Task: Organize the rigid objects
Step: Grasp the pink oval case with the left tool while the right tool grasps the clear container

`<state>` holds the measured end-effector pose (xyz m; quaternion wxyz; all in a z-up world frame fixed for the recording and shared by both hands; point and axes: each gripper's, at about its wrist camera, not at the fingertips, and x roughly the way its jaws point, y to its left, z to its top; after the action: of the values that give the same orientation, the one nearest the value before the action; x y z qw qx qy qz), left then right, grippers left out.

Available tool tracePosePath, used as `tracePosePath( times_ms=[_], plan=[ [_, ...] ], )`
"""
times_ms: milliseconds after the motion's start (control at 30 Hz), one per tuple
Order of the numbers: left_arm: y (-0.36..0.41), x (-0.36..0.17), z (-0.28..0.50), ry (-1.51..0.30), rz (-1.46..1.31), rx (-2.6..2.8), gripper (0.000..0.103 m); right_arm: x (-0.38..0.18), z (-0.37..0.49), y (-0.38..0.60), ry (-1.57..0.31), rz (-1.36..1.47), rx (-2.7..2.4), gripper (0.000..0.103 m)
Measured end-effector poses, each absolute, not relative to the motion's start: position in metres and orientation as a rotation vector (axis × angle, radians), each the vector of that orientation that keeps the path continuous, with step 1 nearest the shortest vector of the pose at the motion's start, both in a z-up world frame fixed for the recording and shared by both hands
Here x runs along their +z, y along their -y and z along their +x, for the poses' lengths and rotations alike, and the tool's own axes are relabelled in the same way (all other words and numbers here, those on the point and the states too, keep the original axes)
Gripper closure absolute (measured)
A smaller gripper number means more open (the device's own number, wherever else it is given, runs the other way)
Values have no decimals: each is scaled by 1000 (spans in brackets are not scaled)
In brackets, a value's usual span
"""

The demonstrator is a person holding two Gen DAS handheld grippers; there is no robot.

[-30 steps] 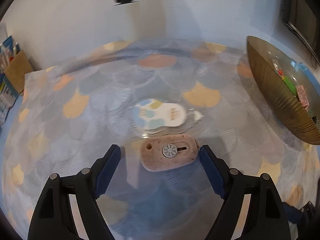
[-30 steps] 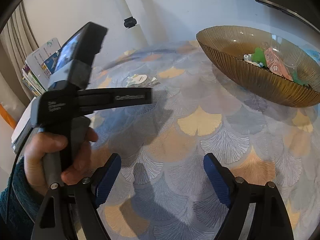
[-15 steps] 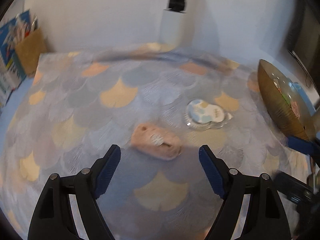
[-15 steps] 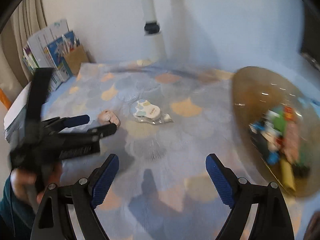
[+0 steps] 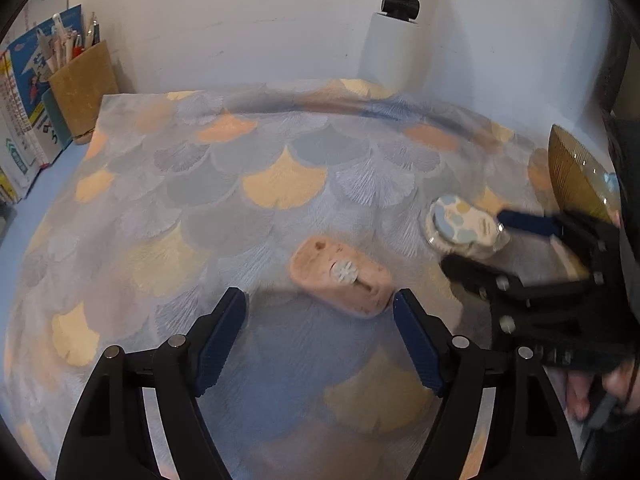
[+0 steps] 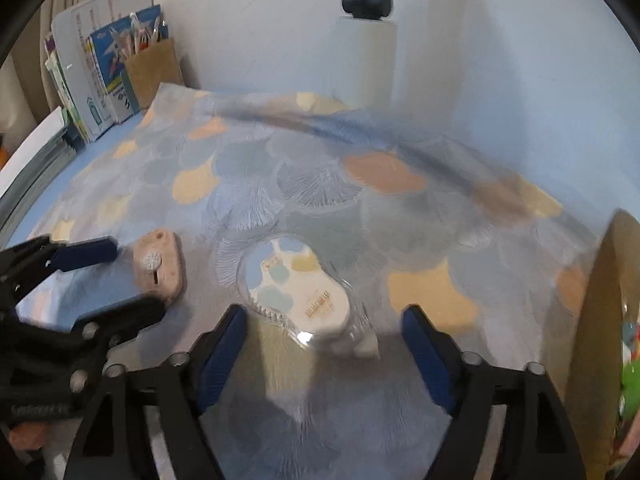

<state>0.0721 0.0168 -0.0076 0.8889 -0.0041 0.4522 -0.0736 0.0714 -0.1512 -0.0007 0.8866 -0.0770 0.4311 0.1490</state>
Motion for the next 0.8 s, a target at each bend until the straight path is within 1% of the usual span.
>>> tracePosePath(
  times_ms=[100,133,167,333,533,567,600,633,700,800],
  plan=[
    [-26,-8,64,-946,-9,-147,28,-1,77,140,-895,-175,349,20],
    [-30,-7,63,-952,-22,-149,28,-1,77,136,-891,-178,370,29],
    [-34,-6,62,-958,-43,-151,28,1,75,133,-881,-180,384,43],
    [-36,-4,70,-980,-143,-189,27,0,47,122,-861,-226,396,44],
    [-5,-7,91,-960,-60,-102,28,1,-9,145,-919,-244,284,44],
    [-1,-7,92,-959,-44,-95,30,1,-20,153,-939,-216,265,44],
    [4,-8,92,-947,-19,-83,36,0,-27,159,-953,-189,261,44],
    [9,-8,90,-930,17,-74,50,-1,-35,168,-972,-140,258,44],
    [12,-6,84,-931,32,-115,50,0,-55,188,-986,-40,236,44],
    [15,1,63,-918,-21,-291,50,3,-79,207,-998,67,231,44]
  ],
)
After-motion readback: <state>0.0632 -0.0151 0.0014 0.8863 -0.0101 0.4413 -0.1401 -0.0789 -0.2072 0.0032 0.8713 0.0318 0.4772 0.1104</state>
